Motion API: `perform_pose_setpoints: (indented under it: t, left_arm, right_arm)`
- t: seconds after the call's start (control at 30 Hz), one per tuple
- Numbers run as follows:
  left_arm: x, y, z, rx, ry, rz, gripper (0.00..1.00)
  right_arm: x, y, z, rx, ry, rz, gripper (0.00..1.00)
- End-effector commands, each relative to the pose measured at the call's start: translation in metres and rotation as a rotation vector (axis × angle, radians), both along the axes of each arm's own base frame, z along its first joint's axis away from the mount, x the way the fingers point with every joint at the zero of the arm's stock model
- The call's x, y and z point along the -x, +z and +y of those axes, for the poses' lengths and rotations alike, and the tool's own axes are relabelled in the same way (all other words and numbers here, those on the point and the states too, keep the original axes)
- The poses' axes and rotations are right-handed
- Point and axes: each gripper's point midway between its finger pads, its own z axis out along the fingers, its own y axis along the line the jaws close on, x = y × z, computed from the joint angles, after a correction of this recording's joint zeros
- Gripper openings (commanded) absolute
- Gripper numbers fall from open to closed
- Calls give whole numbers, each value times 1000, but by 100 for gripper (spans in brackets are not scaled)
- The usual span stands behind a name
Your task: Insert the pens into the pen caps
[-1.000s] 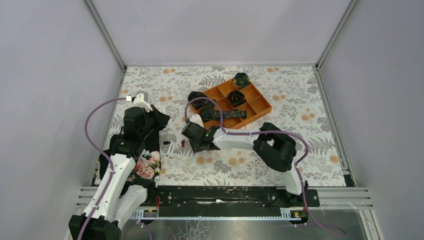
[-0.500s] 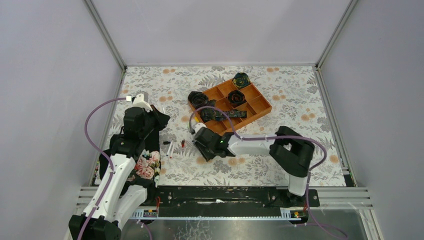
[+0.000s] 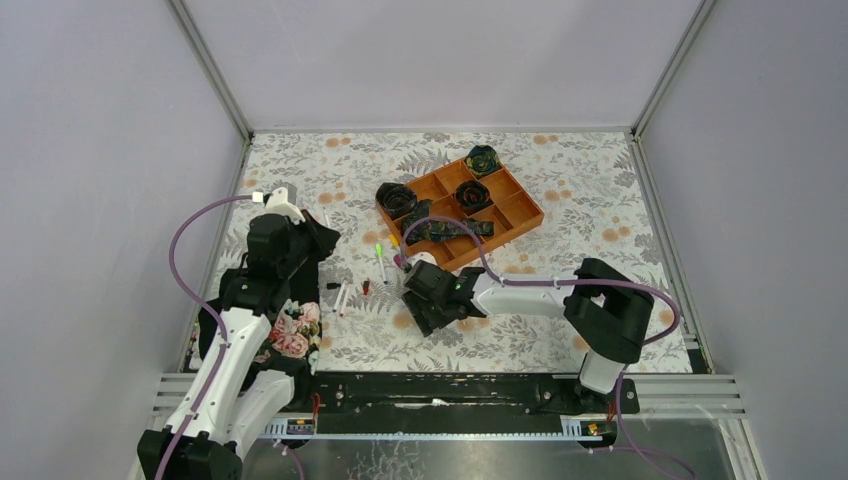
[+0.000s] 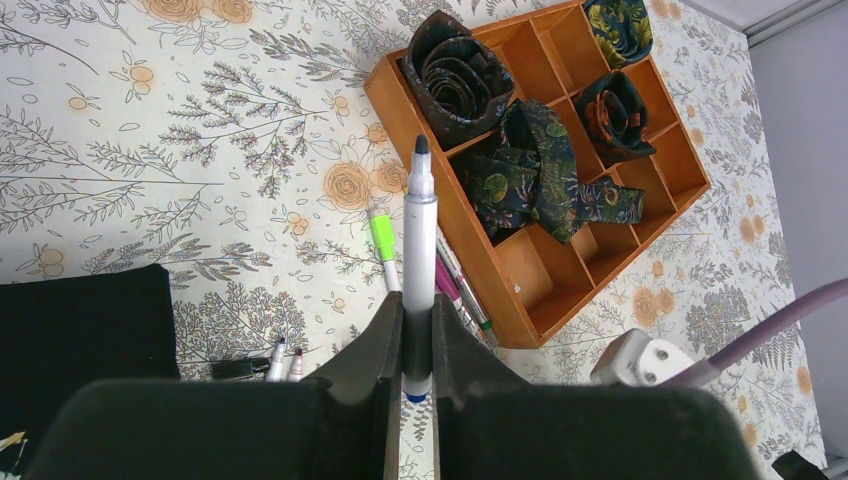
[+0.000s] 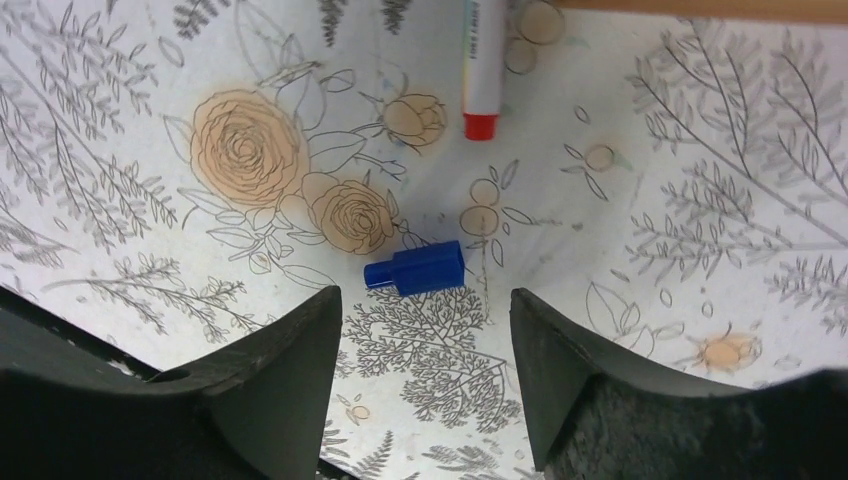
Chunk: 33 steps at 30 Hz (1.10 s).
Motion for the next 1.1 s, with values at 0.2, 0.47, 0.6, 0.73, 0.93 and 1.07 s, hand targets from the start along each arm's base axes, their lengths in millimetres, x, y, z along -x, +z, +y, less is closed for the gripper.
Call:
perform_pose_setpoints:
  t: [0.2, 0.47, 0.6, 0.73, 0.93, 1.07]
  left_arm:
    - [0, 4, -1, 0, -15, -28, 0]
    - [0, 5, -1, 1, -16, -32, 0]
    - [0, 5, -1, 2, -17, -33, 0]
    - [1, 5, -2, 4, -21, -31, 0]
    - [0, 4, -3, 7, -23, -29, 0]
    - [0, 3, -3, 7, -28, -26, 0]
  right_arm:
    - [-6, 31, 15, -140, -367, 51, 56]
    - [-7, 22, 24, -137, -382, 67, 49]
    - [-12, 18, 23, -120, -388, 44, 47]
    - [-17, 11, 19, -73, -387, 19, 41]
    - [-24, 6, 20, -27, -372, -11, 38]
    - [-27, 3, 15, 16, -361, -32, 30]
